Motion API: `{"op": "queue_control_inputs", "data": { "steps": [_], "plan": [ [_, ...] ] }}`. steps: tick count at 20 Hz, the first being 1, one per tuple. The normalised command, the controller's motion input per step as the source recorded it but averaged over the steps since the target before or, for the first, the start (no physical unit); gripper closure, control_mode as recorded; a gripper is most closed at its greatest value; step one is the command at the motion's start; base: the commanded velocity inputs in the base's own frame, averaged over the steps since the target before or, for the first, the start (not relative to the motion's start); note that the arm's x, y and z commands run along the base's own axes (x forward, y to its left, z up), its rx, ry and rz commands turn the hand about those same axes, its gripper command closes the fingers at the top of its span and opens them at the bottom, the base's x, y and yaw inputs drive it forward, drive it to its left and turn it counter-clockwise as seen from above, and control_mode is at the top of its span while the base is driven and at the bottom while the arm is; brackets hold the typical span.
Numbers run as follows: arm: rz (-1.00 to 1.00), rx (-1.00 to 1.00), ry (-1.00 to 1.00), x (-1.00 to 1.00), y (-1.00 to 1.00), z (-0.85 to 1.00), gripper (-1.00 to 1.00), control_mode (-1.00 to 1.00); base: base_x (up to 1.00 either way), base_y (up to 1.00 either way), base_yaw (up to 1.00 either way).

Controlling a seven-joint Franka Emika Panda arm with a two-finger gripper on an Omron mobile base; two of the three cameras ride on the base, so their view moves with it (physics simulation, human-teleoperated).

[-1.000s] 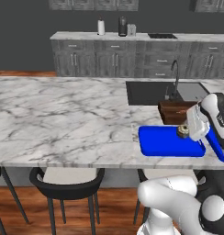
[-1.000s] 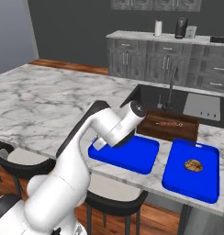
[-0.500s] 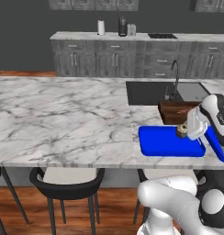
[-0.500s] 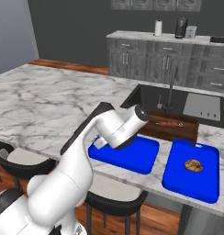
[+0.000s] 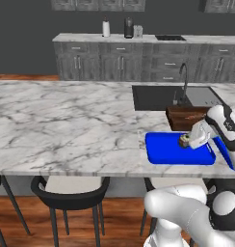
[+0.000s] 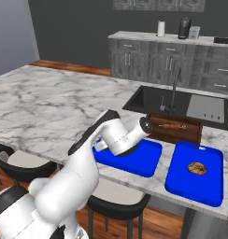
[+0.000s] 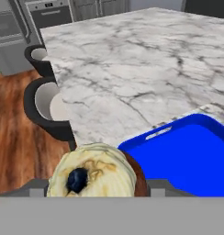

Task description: Take the cake and cupcake from the fridge and place them on the empty tray on the dining counter.

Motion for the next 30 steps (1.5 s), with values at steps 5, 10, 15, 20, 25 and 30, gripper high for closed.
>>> {"op": "queue_control_inputs", "data": {
  "steps": [5,10,15,20,25,30],
  "plan": [
    [0.01,0.01,0.19,0.37,0.00,0.00,1.00,-1.00,0.00,0.00,0.00],
    [0.00,0.00,-0.02,0.07,0.00,-0.15,1.00,-1.00,0.00,0.00,0.00],
    [0.00,0.00,-0.24,0.01,0.00,-0.44,1.00,-1.00,0.00,0.00,0.00],
    [0.00,0.01,-0.03,0.38,0.00,-0.07,1.00,-1.00,0.00,0.00,0.00],
    [0.00,0.00,0.04,0.54,0.00,-0.01,1.00,-1.00,0.00,0.00,0.00],
    [0.00,0.00,0.03,0.27,0.00,-0.22,1.00,-1.00,0.00,0.00,0.00]
  ]
}}
